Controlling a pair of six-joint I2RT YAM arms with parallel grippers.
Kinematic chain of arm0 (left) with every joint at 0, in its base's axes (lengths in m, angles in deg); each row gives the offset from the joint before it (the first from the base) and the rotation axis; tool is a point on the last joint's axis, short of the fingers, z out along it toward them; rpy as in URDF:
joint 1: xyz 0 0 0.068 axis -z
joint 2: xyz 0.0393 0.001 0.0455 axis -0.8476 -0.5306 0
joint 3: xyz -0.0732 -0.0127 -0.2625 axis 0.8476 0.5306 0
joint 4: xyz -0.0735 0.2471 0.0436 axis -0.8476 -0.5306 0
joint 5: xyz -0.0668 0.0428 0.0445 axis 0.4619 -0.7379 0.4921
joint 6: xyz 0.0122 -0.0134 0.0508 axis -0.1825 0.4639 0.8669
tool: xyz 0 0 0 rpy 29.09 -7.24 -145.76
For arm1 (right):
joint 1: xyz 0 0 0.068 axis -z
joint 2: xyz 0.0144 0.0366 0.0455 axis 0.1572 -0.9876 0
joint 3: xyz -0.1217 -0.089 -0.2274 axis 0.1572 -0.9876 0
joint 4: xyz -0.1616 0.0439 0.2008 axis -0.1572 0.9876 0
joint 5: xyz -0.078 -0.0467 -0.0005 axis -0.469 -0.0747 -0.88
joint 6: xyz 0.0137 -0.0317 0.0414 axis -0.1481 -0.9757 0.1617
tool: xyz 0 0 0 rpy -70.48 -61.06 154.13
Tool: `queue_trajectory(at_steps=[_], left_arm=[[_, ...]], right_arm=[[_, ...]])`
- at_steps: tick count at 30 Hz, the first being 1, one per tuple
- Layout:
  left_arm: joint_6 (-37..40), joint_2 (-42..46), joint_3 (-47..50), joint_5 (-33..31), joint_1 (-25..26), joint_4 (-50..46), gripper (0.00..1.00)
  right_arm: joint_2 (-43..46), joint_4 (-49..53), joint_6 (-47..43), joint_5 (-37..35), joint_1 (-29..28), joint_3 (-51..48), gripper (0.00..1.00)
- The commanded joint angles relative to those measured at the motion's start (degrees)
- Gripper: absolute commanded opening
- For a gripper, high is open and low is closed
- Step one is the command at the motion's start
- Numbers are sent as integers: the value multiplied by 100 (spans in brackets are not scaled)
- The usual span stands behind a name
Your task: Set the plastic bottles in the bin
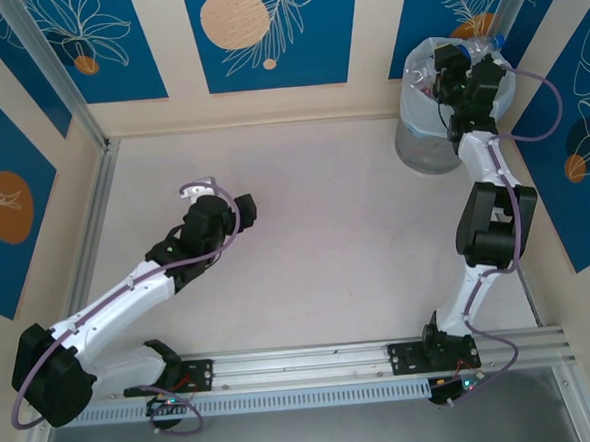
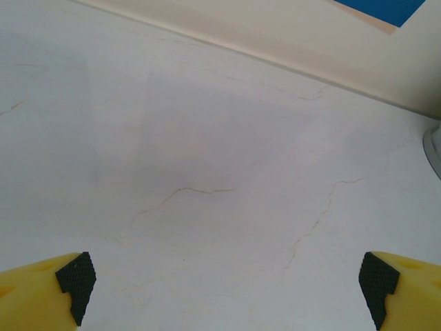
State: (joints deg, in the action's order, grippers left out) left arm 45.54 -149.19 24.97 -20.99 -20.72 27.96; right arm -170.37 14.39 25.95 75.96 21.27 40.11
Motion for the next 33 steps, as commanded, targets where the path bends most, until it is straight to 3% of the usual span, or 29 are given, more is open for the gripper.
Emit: queue_trajectory(at_steps=[1,3,9,22,29,33], left_arm=[[-133,113,79,-159,-101,-302,99],[-165,154,113,-204,-121,-416,99],[-283,281,281,-241,-214,-510,99],[-293,195,277,-15,-366,-500,99],[-301,202,311,168,-485,-481,99],[-294,180,321,275,-539,-476,99]], right_arm=[[-209,-107,783,-397,-19,460,58],[-303,-258,1137,-658,-28,459,65],[-459,-584,1960,-1248,-10,556,73],[-435,-73,2442,-941,-85,1154,88],[-448,1406,3140,-1755,-276,1508,94],[-585,2196,3049,-1580,-307,2027,94]])
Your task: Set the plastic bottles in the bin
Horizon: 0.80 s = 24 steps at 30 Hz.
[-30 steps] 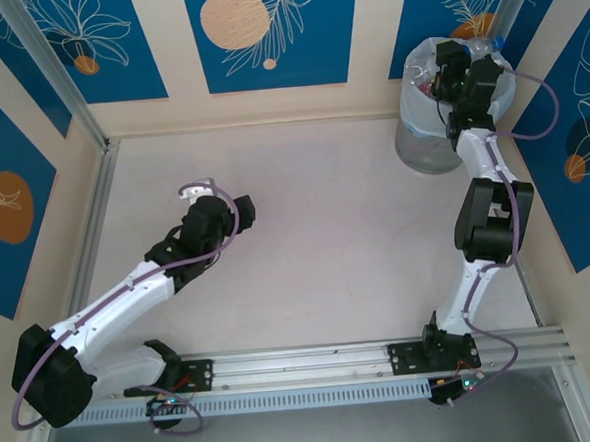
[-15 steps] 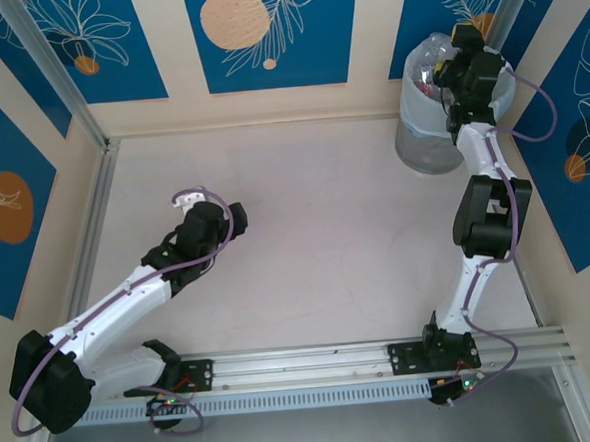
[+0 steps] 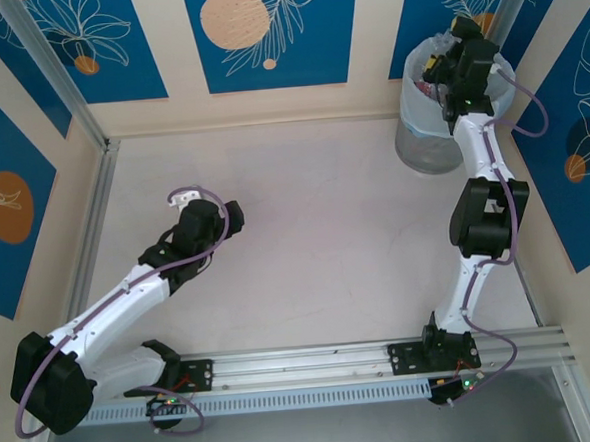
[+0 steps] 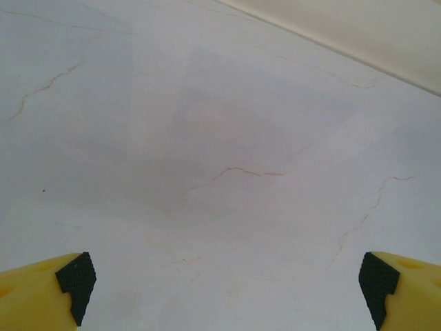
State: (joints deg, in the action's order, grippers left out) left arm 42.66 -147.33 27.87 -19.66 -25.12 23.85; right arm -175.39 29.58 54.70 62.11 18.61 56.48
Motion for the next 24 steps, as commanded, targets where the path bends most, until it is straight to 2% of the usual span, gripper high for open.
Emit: queue_trajectory(at_steps=[1,7,11,14,19,24], left_arm=[[-8,-10,30,151,-102,-59,99],[-12,-109,49,266,-156,-8,99],[119,-85,22,178,-229,-110,99],[466,77,71,-118,-367,-175,99],[1250,406,209,-916,-784,-294,99],[1956,576,442,-946,-1365,119,99]], right_arm=[[-70,657,138,-129,-42,375,94],[207,257,97,436,-58,34,94],[596,-167,-469,1102,-94,-465,95],[1106,-413,-1423,1428,-177,-1150,96],[2108,-644,-3629,1534,-378,-2317,96],[2864,-238,-5950,1827,-525,-2981,97]])
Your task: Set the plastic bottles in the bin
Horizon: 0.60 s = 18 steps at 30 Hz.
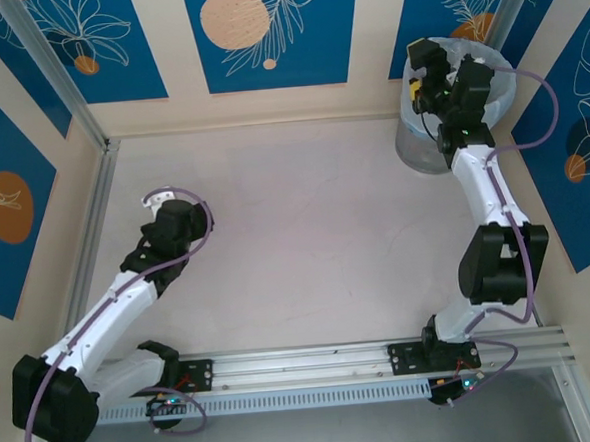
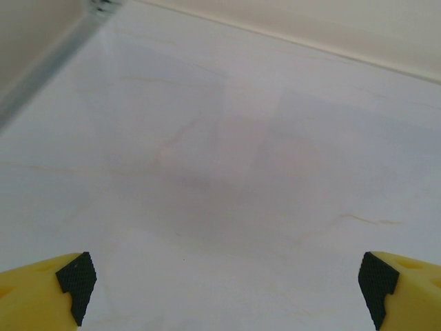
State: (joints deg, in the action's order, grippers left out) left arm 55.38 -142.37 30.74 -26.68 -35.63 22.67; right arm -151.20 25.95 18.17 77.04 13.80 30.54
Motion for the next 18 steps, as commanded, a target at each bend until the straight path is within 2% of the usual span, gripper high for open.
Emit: queue_trajectory(at_steps=[1,4,7,10,13,18], left_arm=[[794,60,177,-175,-416,321,99],[1156,-68,289,-46,-757,569,99],[1440,-207,542,-69,-1115,991,99],[1846,-318,958,330,-1453,1760,99],[2471,-637,1440,1026,-1681,2872,99],[2550,-1485,1557,1851,-1837,3757,99]], right_arm=[[520,122,-2644,468,-53,-511,97],[856,205,-3758,877,-71,-1003,99],[1152,424,-4822,893,-97,-1676,100],[1411,593,-5636,786,-97,-2463,99],[1676,537,-6138,584,-97,-3352,100],[1848,189,-6514,-100,-85,-4647,100]])
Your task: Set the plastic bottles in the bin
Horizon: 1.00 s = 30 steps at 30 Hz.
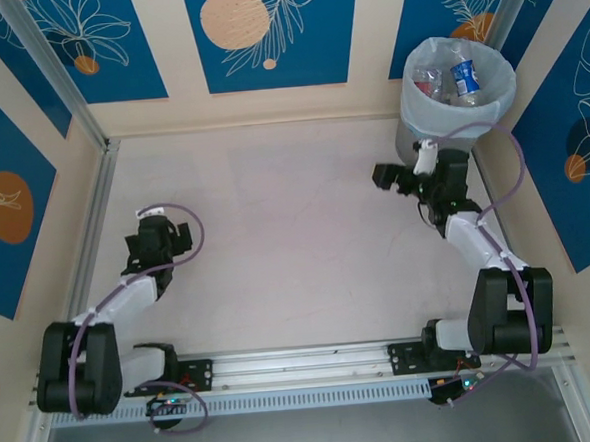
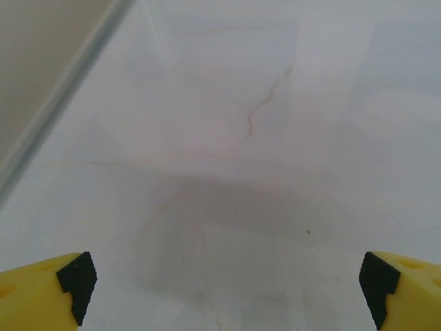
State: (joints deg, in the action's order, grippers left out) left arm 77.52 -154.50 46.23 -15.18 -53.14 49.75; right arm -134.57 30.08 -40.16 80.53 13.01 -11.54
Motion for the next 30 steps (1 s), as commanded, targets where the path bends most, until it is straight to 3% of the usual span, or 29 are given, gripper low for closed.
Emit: queue_trajectory(at_steps=[1,5,13,14,16,19,21,25,28,30], left_arm=[[420,-460,3,812,-86,1233,99],[794,-920,-137,1178,-87,1650,99],[899,-1792,455,1735,-126,3843,99],[904,-1689,377,1747,-122,3542,99],[841,-1739,422,1494,-118,3678,99],[661,-1710,489,484,57,3776,99],[650,-1724,473,402,72,3763,99],[650,-1713,487,405,76,3766,99],[650,-1711,493,409,77,3776,99],[659,-1712,489,418,81,3769,99]], right_arm=[[172,-432,-742,-601,-2,-691,100],[25,-1624,-751,-943,51,-1400,100],[-451,-2832,-663,-1018,-52,-1681,100],[-502,-3025,-623,-1011,-54,-1752,100],[-605,-3328,-681,-1003,-107,-1865,99],[-907,-4291,-866,-1086,-271,-2237,99],[-1247,-5130,-967,-1237,-405,-2502,100],[-1164,-4990,-1079,-1310,-486,-2501,99],[-1231,-3752,-811,-1671,-416,-1831,99],[-1222,-3829,-814,-1482,-363,-1868,99]])
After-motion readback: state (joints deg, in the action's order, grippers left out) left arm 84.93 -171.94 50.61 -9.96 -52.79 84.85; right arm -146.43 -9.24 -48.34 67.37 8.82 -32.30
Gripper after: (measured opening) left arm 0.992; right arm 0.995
